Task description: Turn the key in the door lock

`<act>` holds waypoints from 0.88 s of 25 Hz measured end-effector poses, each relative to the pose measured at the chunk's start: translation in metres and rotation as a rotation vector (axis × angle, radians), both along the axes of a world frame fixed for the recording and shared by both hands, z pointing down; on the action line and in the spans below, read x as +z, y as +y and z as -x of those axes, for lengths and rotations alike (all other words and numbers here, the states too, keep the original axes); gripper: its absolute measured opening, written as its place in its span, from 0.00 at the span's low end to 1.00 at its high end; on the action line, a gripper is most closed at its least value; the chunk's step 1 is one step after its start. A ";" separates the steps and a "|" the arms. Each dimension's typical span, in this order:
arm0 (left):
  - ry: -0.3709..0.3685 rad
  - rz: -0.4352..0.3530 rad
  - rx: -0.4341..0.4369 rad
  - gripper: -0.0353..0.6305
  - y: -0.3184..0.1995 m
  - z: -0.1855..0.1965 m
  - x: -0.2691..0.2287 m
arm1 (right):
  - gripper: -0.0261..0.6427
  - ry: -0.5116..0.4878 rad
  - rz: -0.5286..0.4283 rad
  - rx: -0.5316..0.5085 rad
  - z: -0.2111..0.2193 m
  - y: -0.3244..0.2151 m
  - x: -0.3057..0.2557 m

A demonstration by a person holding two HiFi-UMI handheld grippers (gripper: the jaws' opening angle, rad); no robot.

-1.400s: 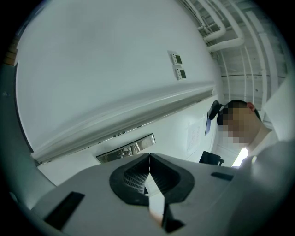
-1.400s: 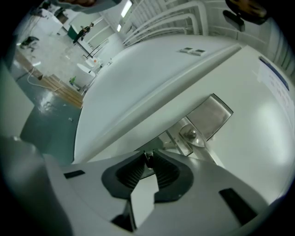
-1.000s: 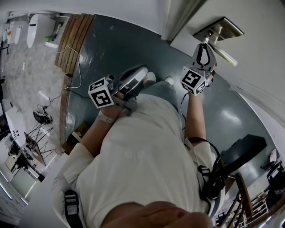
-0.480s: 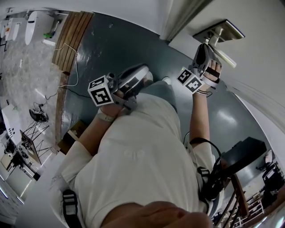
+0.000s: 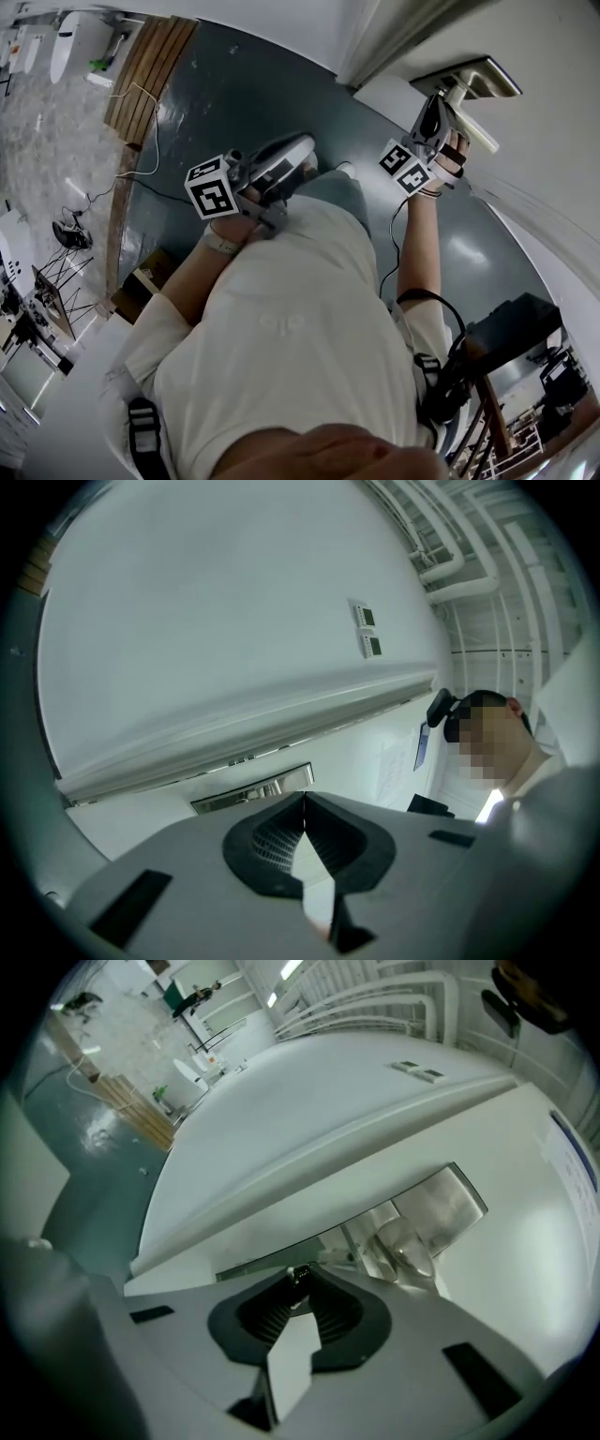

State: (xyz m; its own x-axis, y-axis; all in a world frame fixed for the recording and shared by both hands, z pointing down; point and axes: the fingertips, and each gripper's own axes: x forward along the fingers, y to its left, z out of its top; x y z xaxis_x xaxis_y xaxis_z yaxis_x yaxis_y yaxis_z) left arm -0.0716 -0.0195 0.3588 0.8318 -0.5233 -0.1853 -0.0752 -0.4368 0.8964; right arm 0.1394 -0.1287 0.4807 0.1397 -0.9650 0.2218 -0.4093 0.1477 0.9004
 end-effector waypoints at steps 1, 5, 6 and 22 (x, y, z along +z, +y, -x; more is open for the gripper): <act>0.001 0.000 -0.001 0.07 0.000 0.000 0.000 | 0.12 -0.052 -0.002 0.006 0.000 0.001 -0.001; 0.000 0.002 0.001 0.07 -0.001 0.000 -0.002 | 0.13 -0.339 -0.018 0.029 -0.003 0.002 -0.006; -0.001 0.002 0.002 0.07 -0.001 0.000 -0.002 | 0.13 -0.429 -0.024 0.037 -0.004 0.003 -0.006; -0.013 0.007 0.003 0.07 0.000 0.003 -0.002 | 0.11 -2.468 -0.345 0.167 -0.023 0.014 0.001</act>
State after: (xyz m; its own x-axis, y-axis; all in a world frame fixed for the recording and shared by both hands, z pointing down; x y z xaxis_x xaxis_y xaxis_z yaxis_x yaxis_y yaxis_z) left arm -0.0745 -0.0193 0.3568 0.8354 -0.5224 -0.1708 -0.0859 -0.4311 0.8982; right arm 0.1627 -0.1149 0.4822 0.0414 -0.9976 -0.0557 -0.2478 0.0438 -0.9678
